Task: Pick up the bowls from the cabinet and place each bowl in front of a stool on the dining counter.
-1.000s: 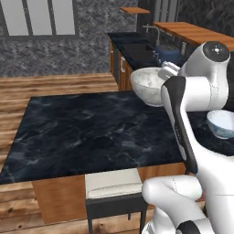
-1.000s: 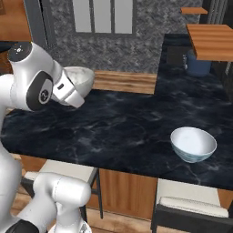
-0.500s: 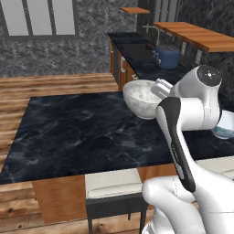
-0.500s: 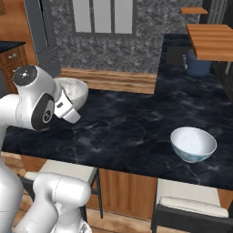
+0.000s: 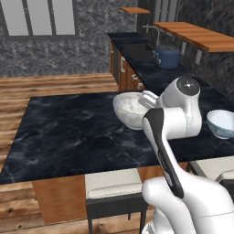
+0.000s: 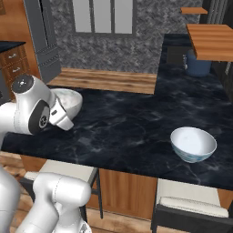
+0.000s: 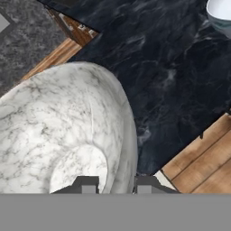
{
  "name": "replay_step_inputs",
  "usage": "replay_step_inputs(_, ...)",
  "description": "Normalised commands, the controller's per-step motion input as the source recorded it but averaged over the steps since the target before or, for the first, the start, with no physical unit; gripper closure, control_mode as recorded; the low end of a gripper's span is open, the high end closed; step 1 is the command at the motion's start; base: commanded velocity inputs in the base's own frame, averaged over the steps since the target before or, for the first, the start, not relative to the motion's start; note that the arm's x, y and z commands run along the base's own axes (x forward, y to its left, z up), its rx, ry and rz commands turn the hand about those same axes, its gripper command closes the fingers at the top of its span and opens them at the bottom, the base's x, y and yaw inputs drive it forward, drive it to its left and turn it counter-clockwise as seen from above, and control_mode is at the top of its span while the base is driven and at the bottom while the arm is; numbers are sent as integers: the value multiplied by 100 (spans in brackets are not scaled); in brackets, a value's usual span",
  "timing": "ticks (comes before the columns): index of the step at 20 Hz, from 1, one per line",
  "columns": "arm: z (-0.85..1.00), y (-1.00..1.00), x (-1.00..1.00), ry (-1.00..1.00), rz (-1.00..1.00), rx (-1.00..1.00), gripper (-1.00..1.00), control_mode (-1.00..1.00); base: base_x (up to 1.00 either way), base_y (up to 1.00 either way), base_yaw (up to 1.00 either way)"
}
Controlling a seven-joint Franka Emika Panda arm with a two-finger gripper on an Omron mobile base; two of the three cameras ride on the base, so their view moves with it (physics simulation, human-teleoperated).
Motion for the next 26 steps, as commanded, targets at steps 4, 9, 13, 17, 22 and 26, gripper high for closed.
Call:
replay_step_inputs(4,-32,25,16,2,-4,-1,100,-100,0,0,0)
replay_step_inputs(9,-36,14,12,0,0,0,100,-100,0,0,0)
replay_step_inputs(13,-42,4,4,0,0,0,100,-100,0,0,0)
replay_step_inputs(17,-36,0,6,0,0,0,100,-100,0,0,0)
replay_step_inputs(22,-31,0,11,0,0,0,100,-100,0,0,0)
replay_step_inputs(26,-28,3,13,0,0,0,100,-100,0,0,0)
